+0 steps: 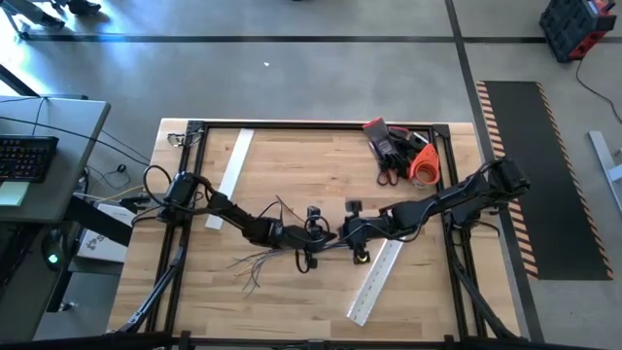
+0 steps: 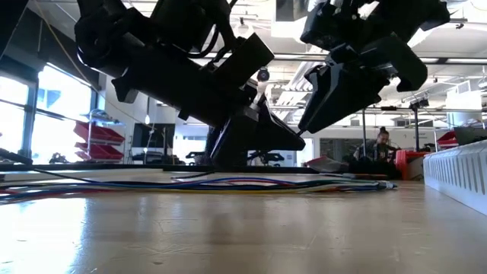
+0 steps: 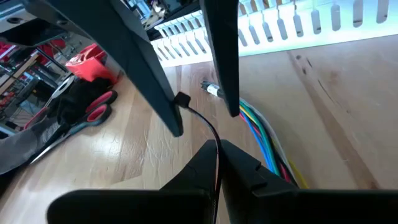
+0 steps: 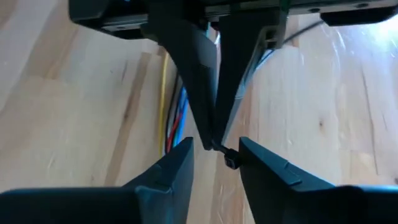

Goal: Ziptie cables
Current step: Wrap the colored cables with the black zip tie

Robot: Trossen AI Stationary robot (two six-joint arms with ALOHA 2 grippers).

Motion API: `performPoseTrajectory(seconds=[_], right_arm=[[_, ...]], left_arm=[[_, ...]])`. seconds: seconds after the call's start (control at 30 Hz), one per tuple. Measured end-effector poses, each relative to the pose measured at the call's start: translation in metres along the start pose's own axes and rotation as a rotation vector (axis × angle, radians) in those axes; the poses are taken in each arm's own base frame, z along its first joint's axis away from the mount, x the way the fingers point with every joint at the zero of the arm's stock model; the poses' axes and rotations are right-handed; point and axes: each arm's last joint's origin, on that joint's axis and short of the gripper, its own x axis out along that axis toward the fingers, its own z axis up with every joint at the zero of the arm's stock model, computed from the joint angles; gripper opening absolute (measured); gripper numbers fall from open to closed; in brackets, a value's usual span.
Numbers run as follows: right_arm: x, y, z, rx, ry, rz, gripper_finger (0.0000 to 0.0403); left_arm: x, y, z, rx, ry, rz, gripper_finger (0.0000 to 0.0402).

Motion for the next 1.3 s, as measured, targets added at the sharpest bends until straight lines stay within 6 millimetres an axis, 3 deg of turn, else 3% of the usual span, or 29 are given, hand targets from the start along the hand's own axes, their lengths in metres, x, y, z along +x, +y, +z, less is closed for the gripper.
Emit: performPoseTrajectory(seconds=[0.2, 0.37, 0.53, 0.67, 0.9, 1.13, 1.3], right_arm=[[0.000, 0.001, 0.000, -0.004, 0.000, 0.032, 0.0067], [0.000, 0.003, 0.000, -0.009, 0.004, 0.046, 0.0012], [-0.009, 0.006, 0.008, 0.002, 0.067, 0.024, 0.0006], [-0.027, 0.010, 0.026, -0.007, 0.141, 0.001, 0.0004], [-0.064, 0.029, 0.053, -0.026, 0.196, 0.035, 0.0002], [-0.106, 0.066, 0.078, -0.001, 0.133, 0.140, 0.0001], [-0.133, 0.101, 0.082, 0.040, 0.100, 0.272, 0.0001]], left_arm=[[0.000, 0.000, 0.000, 0.001, -0.001, -0.002, 0.0000], [0.000, 0.000, 0.000, -0.002, -0.001, -0.002, 0.0000], [0.000, 0.005, 0.000, -0.085, 0.007, 0.008, 0.0015], [-0.006, 0.013, 0.011, -0.085, -0.005, 0.049, 0.0063], [-0.043, 0.015, 0.034, -0.081, 0.108, -0.044, 0.0153], [-0.071, -0.013, 0.030, -0.285, 0.280, -0.105, 0.0167], [-0.081, -0.037, 0.027, -0.345, 0.318, -0.112, 0.0168]])
